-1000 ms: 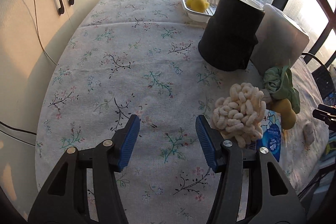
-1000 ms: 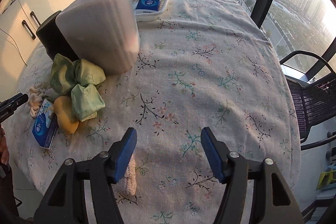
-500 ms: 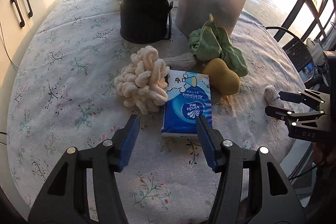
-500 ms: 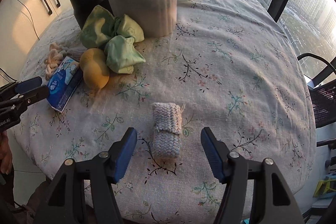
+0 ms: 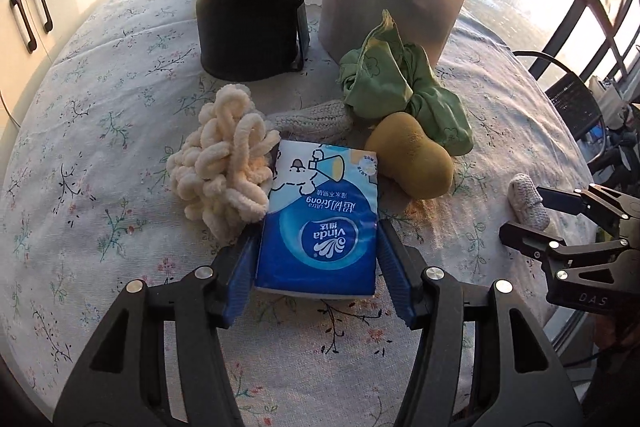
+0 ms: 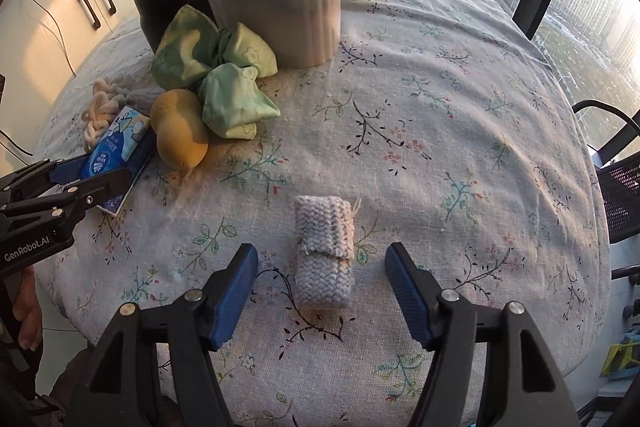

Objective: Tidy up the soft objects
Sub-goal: 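Grasp the blue tissue pack with the left tool while the right tool grasps the grey sock, then carry the blue tissue pack and grey sock over the white tray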

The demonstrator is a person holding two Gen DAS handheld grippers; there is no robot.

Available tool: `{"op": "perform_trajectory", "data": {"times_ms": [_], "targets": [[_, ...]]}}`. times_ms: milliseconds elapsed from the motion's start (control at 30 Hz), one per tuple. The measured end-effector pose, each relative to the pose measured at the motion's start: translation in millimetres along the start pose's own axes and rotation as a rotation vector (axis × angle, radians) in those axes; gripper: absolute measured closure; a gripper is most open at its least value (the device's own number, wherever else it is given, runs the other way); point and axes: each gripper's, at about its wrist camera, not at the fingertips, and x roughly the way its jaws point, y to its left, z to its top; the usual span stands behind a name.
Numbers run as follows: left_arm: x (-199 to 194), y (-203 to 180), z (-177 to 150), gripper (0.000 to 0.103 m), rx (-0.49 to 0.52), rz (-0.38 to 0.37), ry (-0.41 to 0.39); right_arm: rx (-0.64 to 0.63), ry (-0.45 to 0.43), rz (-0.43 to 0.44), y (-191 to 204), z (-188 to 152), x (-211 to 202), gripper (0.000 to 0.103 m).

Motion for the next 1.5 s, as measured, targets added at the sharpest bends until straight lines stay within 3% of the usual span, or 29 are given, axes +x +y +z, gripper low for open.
{"op": "perform_trajectory", "data": {"times_ms": [133, 200, 267, 333, 467, 600, 967, 1500], "targets": [[8, -12, 5, 0.046, 0.036, 0.045, -0.020, -0.021, -0.018, -0.022, 6, -1, 0, 0.032], [9, -15, 5, 0.046, 0.038, 0.055, -0.041, -0.025, -0.030, -0.019, 7, -2, -1, 0.038], [7, -14, 4, 0.053, 0.023, 0.027, -0.057, -0.029, -0.035, -0.021, 8, -1, -4, 0.065], [3, -11, 4, 0.053, 0.005, -0.008, -0.069, -0.018, -0.024, -0.019, 5, 1, -5, 0.074], [-8, -6, 5, 0.053, -0.022, -0.056, -0.087, -0.005, -0.021, -0.012, 3, 2, -8, 0.075], [-29, -9, 6, 0.053, -0.012, -0.052, -0.133, -0.022, -0.055, -0.013, 6, 2, -21, 0.075], [-63, 17, 15, 0.053, -0.049, 0.018, -0.211, -0.010, -0.114, -0.050, -6, 23, -41, 0.075], [-57, 80, 43, 0.053, -0.154, 0.095, -0.228, 0.026, -0.121, -0.075, -29, 75, -26, 0.075]]}}
